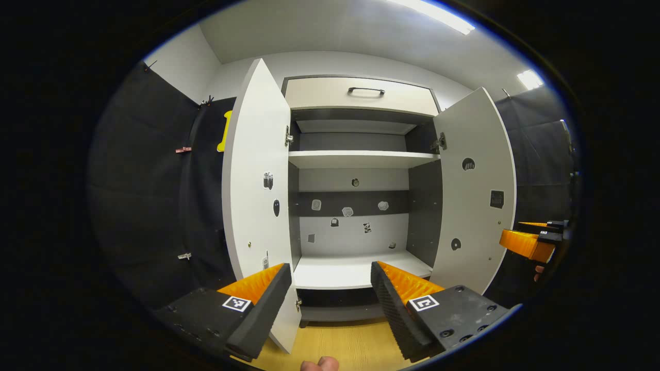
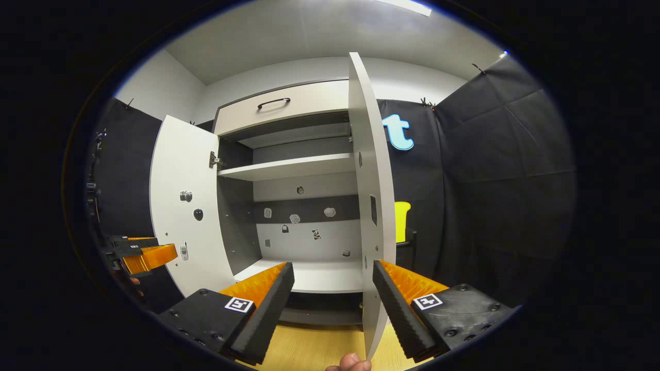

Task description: Open the right door of the double-door shoe cabinet with the right hand, and open the left door with the left hand.

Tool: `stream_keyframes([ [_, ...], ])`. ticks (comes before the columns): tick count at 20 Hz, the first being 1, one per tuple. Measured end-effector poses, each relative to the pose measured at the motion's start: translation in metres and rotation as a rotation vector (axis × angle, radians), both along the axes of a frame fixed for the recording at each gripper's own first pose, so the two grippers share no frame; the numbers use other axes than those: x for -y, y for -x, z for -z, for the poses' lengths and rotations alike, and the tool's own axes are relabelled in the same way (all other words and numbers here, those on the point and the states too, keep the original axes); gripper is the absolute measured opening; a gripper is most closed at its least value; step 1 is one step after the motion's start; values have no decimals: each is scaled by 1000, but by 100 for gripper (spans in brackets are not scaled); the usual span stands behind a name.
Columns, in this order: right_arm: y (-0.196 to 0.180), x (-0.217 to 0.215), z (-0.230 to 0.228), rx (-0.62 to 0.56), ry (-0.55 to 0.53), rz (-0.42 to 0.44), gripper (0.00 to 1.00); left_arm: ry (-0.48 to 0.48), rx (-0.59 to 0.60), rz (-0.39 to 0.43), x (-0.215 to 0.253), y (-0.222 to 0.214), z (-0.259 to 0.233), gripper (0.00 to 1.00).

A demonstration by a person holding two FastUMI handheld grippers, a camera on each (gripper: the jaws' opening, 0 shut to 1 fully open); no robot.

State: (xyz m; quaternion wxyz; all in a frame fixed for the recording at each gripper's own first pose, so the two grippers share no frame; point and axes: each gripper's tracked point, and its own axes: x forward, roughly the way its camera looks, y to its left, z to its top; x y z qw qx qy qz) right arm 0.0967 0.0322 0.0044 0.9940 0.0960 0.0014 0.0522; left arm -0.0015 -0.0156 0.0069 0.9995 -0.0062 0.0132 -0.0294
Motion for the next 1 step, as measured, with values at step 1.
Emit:
stream_keyframes([
  [1, 1, 0, 0, -1, -1, 0, 96, -1, 1, -1, 0, 0, -1, 95],
])
